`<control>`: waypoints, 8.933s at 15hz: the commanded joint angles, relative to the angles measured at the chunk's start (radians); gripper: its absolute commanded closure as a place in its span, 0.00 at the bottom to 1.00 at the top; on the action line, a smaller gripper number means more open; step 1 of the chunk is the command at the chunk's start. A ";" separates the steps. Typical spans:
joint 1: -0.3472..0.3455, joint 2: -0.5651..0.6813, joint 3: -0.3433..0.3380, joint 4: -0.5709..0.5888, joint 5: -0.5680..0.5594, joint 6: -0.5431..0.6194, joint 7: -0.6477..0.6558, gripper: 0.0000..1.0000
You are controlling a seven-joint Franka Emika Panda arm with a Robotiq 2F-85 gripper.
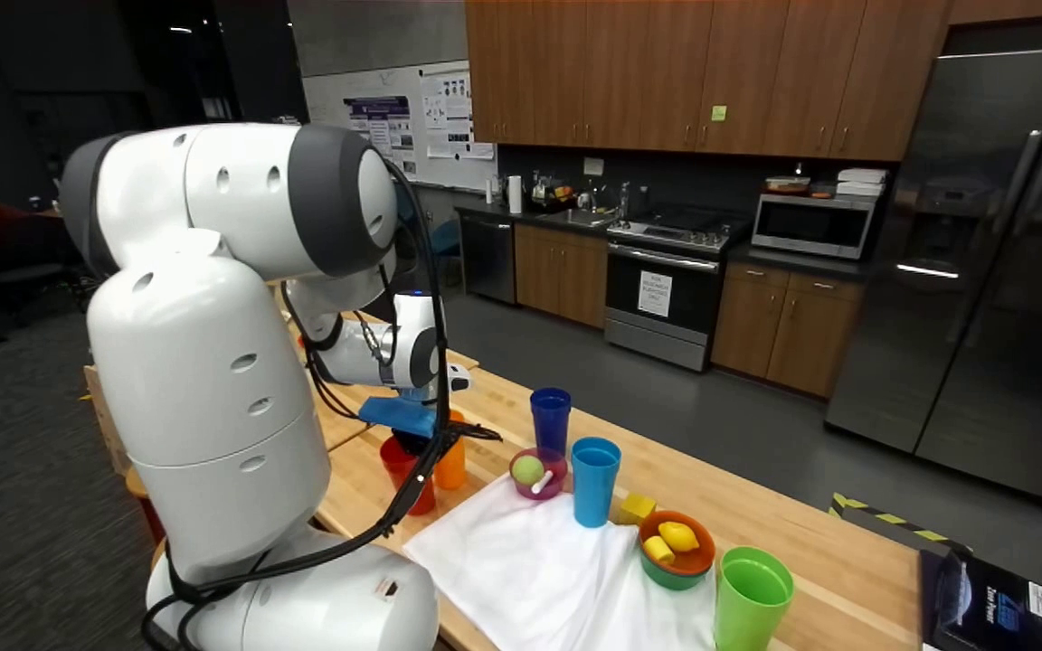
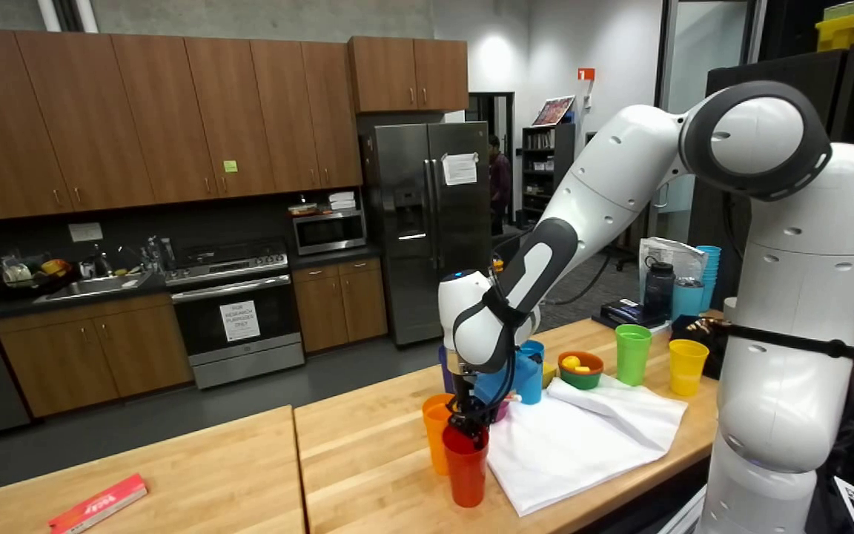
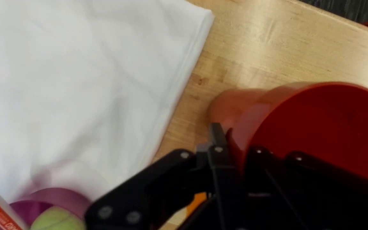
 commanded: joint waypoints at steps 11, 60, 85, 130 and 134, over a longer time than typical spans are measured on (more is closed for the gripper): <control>0.048 -0.351 -0.008 0.050 0.234 -0.233 -0.109 0.98; -0.080 0.086 -0.047 0.599 0.001 -0.515 0.543 0.98; -0.107 -0.314 -0.064 0.165 0.149 -0.374 0.359 0.98; -0.122 -0.341 -0.012 0.089 0.144 -0.362 0.333 0.98; -0.122 -0.320 -0.012 0.103 0.144 -0.352 0.326 0.98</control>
